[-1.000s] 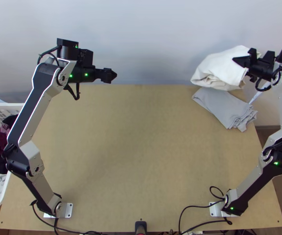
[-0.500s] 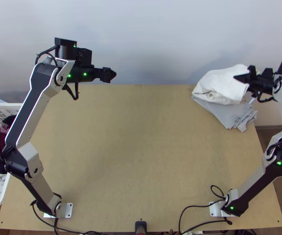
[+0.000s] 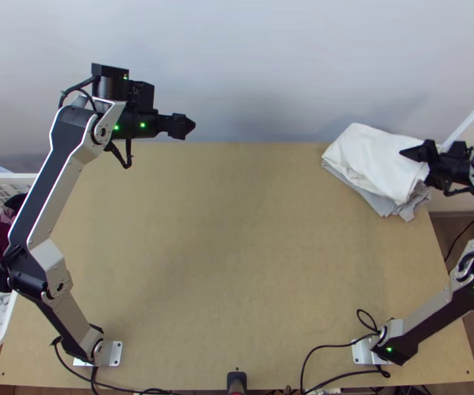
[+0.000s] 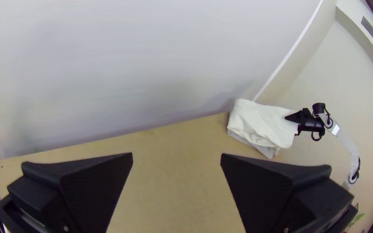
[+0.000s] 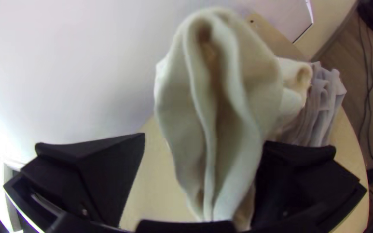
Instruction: Fold the t-shirt
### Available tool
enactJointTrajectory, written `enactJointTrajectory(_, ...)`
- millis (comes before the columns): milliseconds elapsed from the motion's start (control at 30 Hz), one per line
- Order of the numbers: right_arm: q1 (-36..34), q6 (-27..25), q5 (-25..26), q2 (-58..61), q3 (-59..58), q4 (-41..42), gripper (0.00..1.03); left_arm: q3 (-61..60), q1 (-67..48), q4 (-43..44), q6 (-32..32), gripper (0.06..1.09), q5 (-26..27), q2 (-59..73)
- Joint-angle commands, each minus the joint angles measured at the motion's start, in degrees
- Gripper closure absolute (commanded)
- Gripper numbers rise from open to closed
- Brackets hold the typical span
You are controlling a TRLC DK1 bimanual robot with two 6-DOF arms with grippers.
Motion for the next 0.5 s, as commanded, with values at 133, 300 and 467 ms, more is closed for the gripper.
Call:
enactJointTrajectory(133,-6.54,-8.77,11.69,-5.22,-4.64,-0.22,0.04,-1.22,-0.30,-0.77,1.00,0.10,-0.07,-2.79)
enactJointTrajectory(300,-9.26,-11.32,23.20,-8.21,-5.52,2.33,0.04,-1.31,-0.04,-0.94,1.18,0.10,-0.07,-3.41)
enactJointTrajectory(467,-6.71,-11.67,25.22,-15.95,-7.71,7.51,0.04,-1.49,0.05,-0.94,1.00,0.10,-0.07,-4.20)
